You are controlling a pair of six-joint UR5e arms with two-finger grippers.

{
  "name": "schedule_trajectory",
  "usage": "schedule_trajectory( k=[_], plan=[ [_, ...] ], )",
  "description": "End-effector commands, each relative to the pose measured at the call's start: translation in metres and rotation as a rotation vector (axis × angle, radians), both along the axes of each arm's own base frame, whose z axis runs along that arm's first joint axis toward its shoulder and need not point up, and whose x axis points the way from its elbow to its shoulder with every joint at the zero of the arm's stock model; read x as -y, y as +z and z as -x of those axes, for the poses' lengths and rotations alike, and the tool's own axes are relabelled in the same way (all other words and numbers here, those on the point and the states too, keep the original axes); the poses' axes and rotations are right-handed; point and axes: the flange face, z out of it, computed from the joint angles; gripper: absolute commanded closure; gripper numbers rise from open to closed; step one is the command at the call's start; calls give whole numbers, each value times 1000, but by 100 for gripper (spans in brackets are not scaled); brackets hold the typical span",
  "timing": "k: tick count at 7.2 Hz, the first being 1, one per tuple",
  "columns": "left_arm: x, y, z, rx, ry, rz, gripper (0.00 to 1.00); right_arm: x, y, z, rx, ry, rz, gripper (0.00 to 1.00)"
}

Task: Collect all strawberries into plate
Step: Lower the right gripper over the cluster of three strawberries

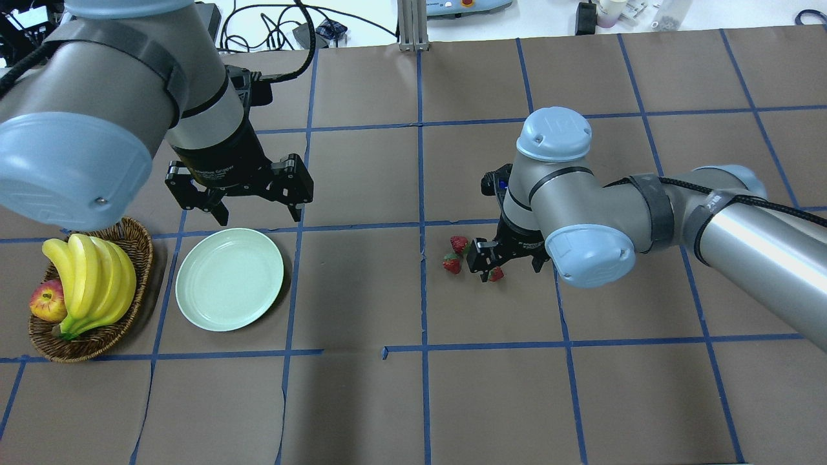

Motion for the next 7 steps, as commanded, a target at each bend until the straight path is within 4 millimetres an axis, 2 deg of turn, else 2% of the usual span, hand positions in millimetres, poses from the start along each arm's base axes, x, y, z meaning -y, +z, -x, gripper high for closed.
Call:
schedule_trajectory(
  k=[1, 7],
  plan=[
    [0, 0, 0, 0, 6, -1, 0, 7, -15, -1, -3, 16, 8, 0],
    [1, -2, 0, 1, 11, -4, 0, 21, -50, -3, 3, 14, 24, 0]
  ],
)
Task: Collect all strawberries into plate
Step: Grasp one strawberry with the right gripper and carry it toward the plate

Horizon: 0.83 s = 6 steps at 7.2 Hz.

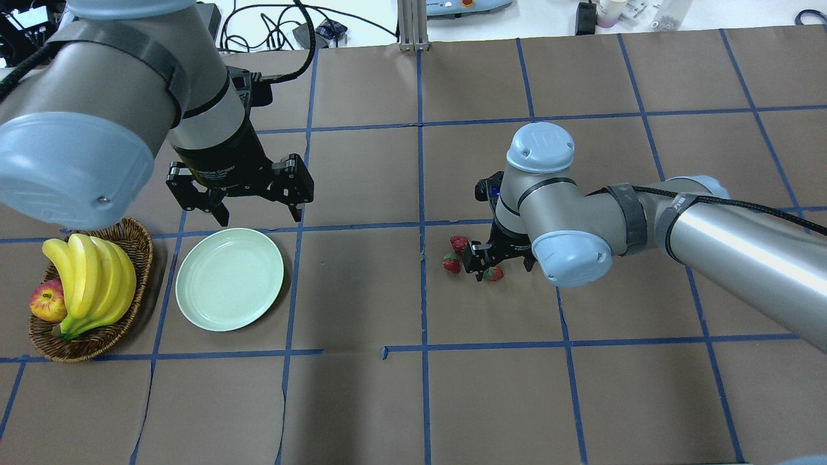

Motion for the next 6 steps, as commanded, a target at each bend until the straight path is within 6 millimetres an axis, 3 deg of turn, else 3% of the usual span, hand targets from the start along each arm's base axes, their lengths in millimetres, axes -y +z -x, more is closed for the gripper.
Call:
schedule_trajectory(
  k=[1, 2, 4, 5, 6],
  plan=[
    [0, 0, 0, 0, 2, 0, 0, 5, -7, -1, 0, 0, 17, 4],
    [-2, -5, 0, 2, 2, -11, 0, 4, -8, 0, -4, -1, 15, 15],
    [-4, -8, 0, 2, 2, -16, 0, 5, -6, 1, -17, 3, 20, 81],
    [-4, -8, 0, 2, 2, -16, 0, 5, -7, 1, -19, 1, 20, 100],
    [-4, -8, -1, 4, 1, -16, 0, 5, -7, 1, -19, 0, 20, 100]
  ],
)
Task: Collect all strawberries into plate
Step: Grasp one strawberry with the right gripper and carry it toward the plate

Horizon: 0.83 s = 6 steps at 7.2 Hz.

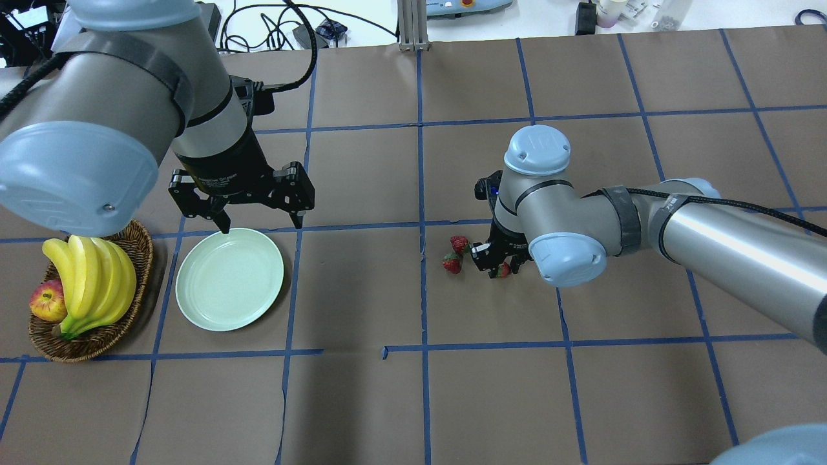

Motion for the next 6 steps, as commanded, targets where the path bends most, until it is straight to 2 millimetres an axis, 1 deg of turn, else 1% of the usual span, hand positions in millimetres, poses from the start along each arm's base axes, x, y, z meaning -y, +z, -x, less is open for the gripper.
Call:
schedule_trajectory(
  k=[1, 2, 3, 5, 6],
  plan=[
    [-1, 0, 0, 1, -2, -2, 0, 3, 3, 0, -2, 2, 10, 100],
    [-1, 0, 0, 1, 0, -2, 0, 5, 11, 1, -2, -4, 27, 100],
    [-1, 0, 0, 1, -2, 0, 0, 13, 30, 2, -29, -9, 76, 100],
    [-2, 3, 0, 2, -2, 7, 0, 39, 72, -4, -1, -17, 158, 100],
    [-3, 7, -7, 63, -16, 21, 0, 50, 95, -24, 65, -45, 198, 100]
  ],
)
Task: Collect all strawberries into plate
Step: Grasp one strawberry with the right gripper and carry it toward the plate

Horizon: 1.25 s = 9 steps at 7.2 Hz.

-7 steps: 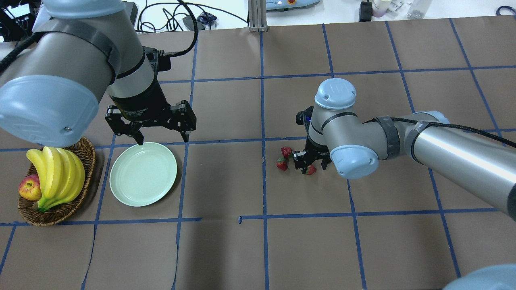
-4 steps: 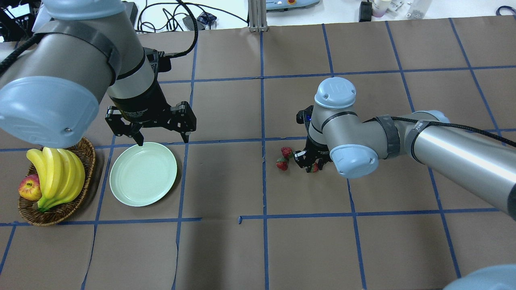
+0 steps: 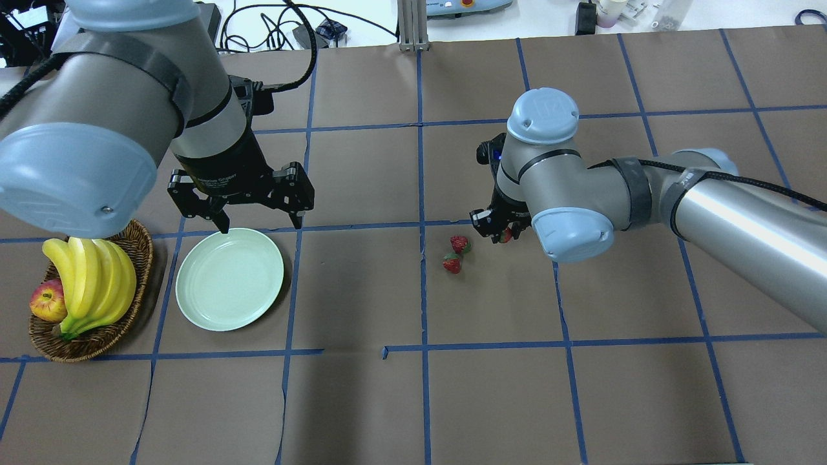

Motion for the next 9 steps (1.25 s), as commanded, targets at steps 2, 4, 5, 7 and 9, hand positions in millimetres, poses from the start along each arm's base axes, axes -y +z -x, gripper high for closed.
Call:
schedule_trajectory(
  k=[2, 4, 5, 7, 9],
  plan=[
    [-1, 10, -10, 71, -16, 22, 0, 7, 39, -57, 86, -12, 68, 100],
    [-2, 14, -12, 73, -16, 30, 0, -4, 22, -98, 88, 29, 49, 100],
    [-3, 16, -12, 69, -15, 35, 0, -8, 16, -117, 88, 46, 42, 100],
    [-3, 19, -13, 69, -12, 41, 0, -11, -12, -143, 104, 67, 26, 100],
    [-3, 19, -13, 69, -12, 41, 0, -11, -27, -166, 116, 83, 17, 100]
  ],
)
